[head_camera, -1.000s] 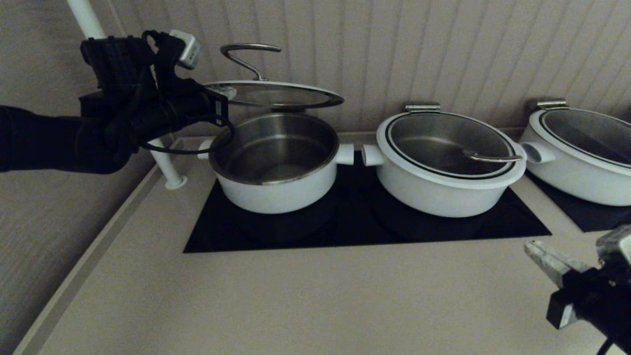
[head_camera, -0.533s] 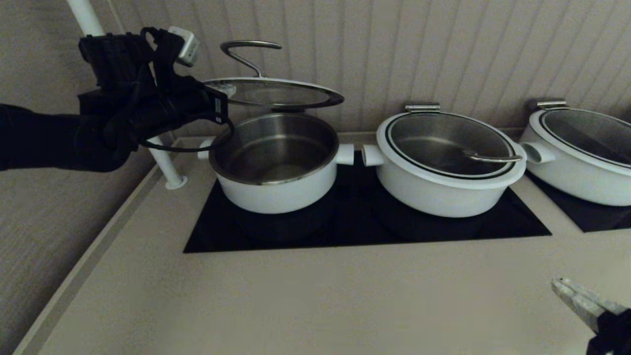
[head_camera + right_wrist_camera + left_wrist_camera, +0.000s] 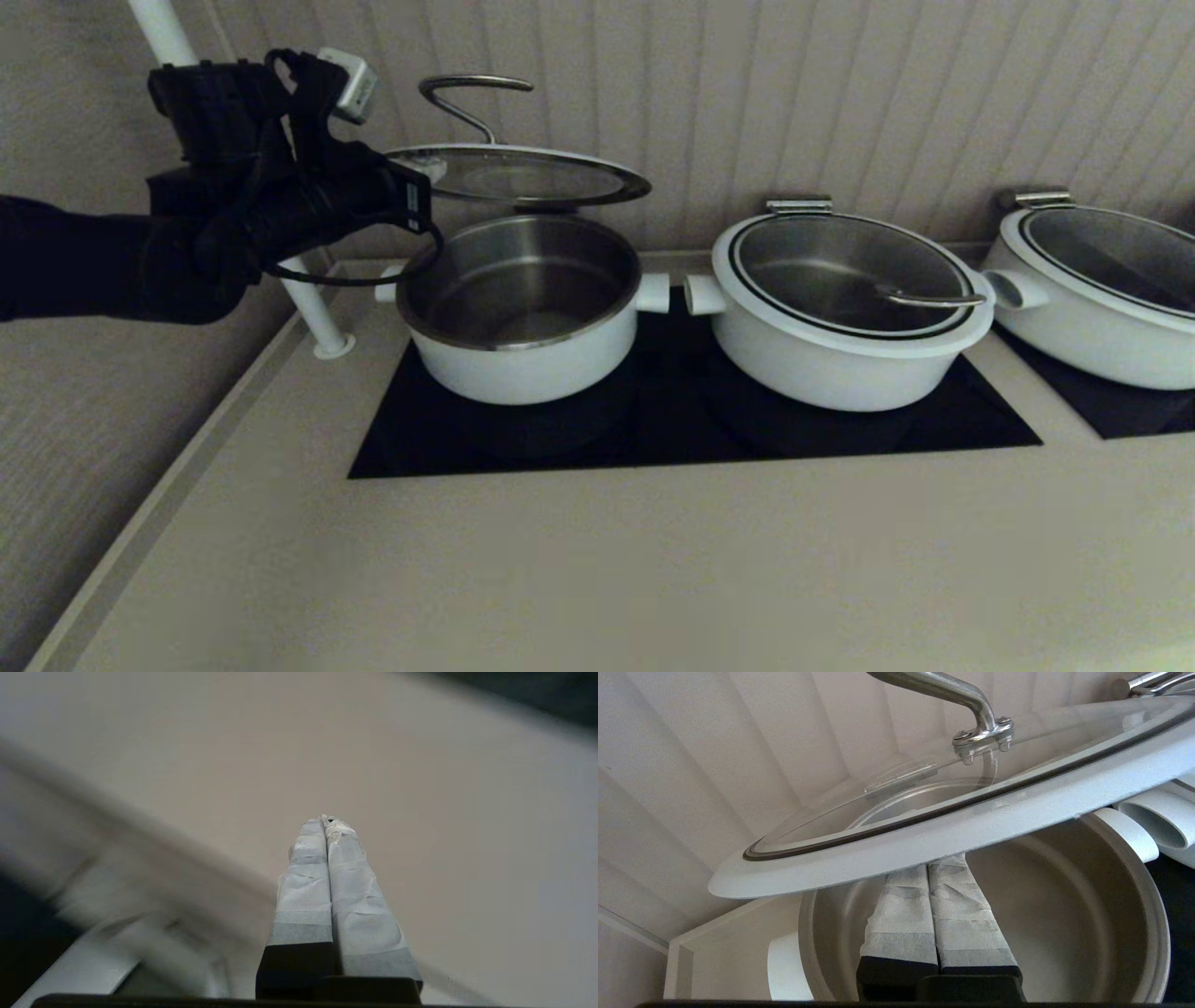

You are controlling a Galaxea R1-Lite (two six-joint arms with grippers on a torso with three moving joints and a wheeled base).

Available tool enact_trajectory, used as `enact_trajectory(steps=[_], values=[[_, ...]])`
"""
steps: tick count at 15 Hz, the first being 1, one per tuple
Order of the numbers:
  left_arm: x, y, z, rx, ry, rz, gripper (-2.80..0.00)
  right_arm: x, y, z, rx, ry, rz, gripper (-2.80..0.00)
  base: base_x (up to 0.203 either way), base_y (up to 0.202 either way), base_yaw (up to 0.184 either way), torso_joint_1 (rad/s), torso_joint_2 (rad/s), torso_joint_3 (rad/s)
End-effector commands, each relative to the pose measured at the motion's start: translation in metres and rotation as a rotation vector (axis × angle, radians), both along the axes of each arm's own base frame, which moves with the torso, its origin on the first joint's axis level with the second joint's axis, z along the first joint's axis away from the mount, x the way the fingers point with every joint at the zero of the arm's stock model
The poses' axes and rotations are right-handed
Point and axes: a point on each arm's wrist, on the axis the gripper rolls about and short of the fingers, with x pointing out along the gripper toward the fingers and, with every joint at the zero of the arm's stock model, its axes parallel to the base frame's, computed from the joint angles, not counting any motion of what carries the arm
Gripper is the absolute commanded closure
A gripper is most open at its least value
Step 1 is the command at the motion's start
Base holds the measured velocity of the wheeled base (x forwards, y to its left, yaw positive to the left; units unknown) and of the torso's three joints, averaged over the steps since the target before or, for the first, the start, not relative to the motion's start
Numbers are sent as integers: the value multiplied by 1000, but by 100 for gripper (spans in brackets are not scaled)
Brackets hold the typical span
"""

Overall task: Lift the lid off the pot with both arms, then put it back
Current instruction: Open the pot lid completely

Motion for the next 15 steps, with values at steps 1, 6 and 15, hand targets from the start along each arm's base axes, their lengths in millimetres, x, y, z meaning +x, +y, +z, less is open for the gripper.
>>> enact_trajectory(steps=[1,6,15], values=[[0,0,1,0,-6,0,0,-9,-3,-7,76,2,28,0,0,0,0,0,0,0],[3,0,3,-1,-15,0,0,-10,-4,-10,68,27,2,0,0,0,0,0,0,0],[2,1,4,-3,-16,2,0,-10,-4,-10,69,29,1,0,0,0,0,0,0,0]])
